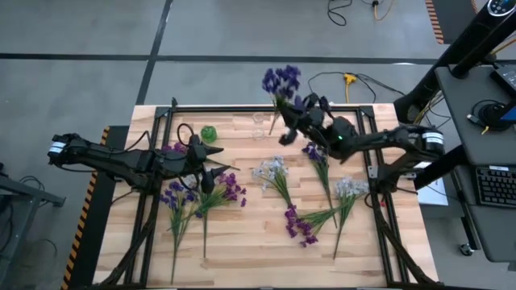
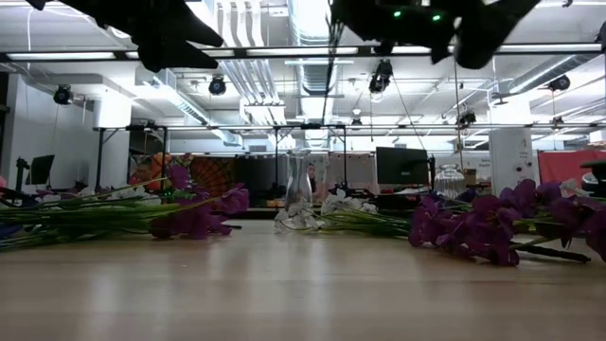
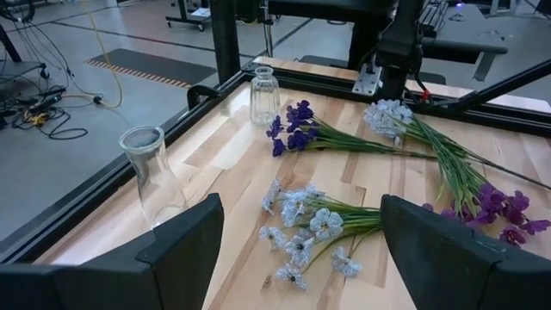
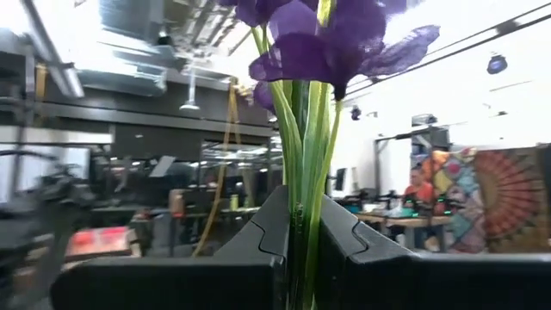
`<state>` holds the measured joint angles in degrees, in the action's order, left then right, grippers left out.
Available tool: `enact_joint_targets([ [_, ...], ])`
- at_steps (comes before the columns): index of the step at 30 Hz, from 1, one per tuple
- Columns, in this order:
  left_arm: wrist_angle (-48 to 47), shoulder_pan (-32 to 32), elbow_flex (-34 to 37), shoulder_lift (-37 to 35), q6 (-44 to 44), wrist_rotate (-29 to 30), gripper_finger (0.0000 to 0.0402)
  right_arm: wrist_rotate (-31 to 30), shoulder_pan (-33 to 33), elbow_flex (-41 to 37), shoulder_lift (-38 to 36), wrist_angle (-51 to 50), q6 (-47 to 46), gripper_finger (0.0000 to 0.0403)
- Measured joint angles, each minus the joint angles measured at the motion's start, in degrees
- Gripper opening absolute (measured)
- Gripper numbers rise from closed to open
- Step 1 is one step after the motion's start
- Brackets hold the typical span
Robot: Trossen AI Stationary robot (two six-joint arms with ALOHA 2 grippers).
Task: Sort flowers into vase by color
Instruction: Put the middle dark violet flowers into the left transparent vase
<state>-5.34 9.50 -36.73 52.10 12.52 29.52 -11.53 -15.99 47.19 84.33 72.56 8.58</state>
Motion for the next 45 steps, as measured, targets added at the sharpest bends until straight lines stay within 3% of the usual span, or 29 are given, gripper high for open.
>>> enact_joint_targets([
  [10,0.1,0.0,0.0,0.0,-1.3,0.0,0.0294,0.0,-5.3,14.5,12.1,-0.8,-1.0,0.0018],
  [15,0.1,0.0,0.0,-0.1,-1.3,0.1,0.0294,0.0,-5.7,19.1,15.5,-6.7,0.7,0.0018],
  [45,0.2,0.0,0.0,0.0,-1.5,0.1,0.0294,-0.4,-6.2,18.7,16.1,-11.4,2.4,0.0018],
])
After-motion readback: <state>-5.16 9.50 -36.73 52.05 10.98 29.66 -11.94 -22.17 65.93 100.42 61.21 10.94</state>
